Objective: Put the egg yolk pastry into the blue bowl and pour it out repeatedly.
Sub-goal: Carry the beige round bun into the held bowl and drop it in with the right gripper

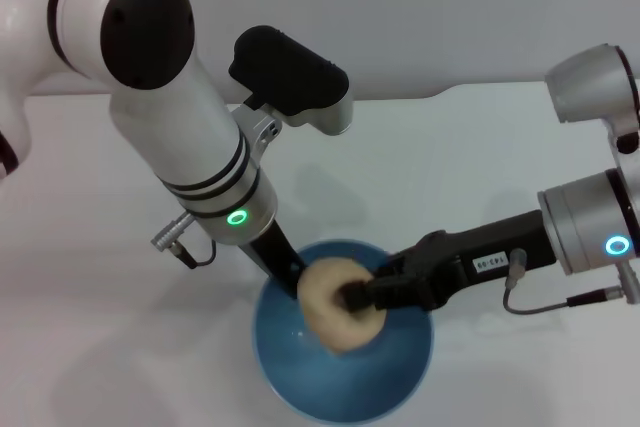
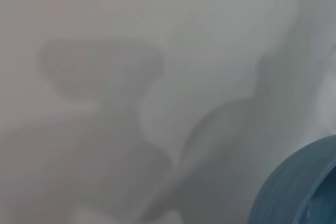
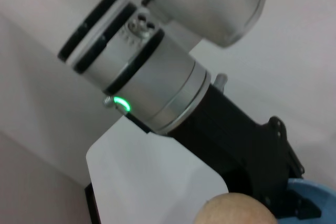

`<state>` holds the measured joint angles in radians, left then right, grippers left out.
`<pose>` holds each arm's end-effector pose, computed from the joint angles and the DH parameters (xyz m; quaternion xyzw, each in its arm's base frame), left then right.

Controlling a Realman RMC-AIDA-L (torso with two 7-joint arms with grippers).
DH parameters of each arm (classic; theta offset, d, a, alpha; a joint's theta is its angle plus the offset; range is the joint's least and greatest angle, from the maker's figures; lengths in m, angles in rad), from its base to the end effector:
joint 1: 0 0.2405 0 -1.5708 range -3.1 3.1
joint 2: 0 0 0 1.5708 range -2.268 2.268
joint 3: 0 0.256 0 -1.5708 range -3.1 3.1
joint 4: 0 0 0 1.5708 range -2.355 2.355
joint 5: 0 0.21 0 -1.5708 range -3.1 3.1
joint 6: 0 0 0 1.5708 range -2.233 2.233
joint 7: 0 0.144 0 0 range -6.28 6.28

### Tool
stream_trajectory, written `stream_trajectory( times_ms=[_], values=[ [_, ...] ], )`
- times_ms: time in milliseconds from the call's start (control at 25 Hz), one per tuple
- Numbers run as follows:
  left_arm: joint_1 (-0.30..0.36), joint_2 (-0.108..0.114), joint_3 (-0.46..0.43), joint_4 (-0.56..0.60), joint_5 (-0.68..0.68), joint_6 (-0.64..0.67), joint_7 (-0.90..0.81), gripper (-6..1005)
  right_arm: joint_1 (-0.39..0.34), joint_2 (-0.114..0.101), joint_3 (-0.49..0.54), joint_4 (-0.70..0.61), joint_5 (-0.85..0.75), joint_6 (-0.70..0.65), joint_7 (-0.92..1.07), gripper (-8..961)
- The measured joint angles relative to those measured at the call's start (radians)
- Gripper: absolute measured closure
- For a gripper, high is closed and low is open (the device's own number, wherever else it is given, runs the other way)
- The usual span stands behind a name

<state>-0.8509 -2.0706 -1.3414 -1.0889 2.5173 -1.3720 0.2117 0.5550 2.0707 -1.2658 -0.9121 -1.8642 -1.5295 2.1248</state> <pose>-0.1323 0.3561 -0.0859 -0.9032 -0.3170 0.2427 0.1572 0.1835 0.3255 -0.0383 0.9250 -0.3529 -0.1322 0.0487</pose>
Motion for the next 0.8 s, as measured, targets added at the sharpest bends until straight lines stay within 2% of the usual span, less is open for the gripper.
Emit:
stream_trajectory(
  times_ms=[160,480,800],
  values=[
    [-0.009,0.0,0.001,0.0,-0.011,-0.002,0.0,995,0.0,-0.001,0.0,0.004,-0.014,0.001,-0.001,810],
    [-0.012,0.0,0.001,0.002,-0.012,-0.003,0.0,996,-0.013,-0.014,0.053,-0.002,-0.017,-0.013,0.0,546],
    [-0.013,0.001,-0.006,0.008,-0.012,-0.007,-0.002,996,-0.022,-0.02,0.106,-0.003,-0.017,-0.079,0.0,545]
  ],
)
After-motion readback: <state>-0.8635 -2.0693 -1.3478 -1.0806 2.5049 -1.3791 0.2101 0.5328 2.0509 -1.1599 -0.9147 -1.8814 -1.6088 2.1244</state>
